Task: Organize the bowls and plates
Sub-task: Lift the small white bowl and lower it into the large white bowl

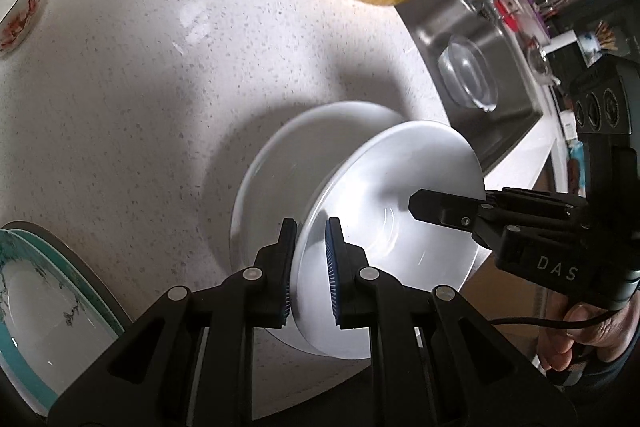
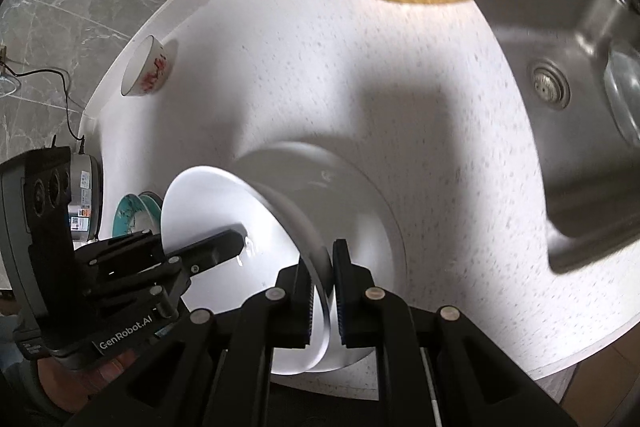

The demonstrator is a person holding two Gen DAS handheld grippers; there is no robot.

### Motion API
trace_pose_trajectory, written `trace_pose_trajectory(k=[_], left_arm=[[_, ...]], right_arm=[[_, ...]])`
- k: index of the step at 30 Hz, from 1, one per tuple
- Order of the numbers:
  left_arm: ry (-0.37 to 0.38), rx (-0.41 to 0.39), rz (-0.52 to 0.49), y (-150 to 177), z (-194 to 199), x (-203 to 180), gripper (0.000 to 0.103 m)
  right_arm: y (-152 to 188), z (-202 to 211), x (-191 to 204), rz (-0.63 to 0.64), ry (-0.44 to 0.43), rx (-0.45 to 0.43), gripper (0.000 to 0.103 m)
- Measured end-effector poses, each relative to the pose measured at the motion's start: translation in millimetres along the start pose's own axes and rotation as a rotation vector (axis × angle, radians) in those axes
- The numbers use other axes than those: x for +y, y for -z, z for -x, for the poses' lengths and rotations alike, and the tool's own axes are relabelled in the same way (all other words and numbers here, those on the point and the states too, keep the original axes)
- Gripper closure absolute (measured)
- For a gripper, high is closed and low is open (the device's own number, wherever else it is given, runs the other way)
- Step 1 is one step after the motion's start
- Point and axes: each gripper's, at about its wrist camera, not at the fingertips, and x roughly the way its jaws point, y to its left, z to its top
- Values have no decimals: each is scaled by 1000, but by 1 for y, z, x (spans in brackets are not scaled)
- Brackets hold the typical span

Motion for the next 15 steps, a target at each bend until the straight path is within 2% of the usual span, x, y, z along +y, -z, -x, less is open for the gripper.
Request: trace_pose_trajectory(k=[8,15], left_arm=[[-49,15,-28,-1,-21,-1,91],[-86,3,-45,-18,-37,-6,90]], right_arm=[[9,-14,-6,12,40,5,92],[8,-23,-4,49,75,0,92]])
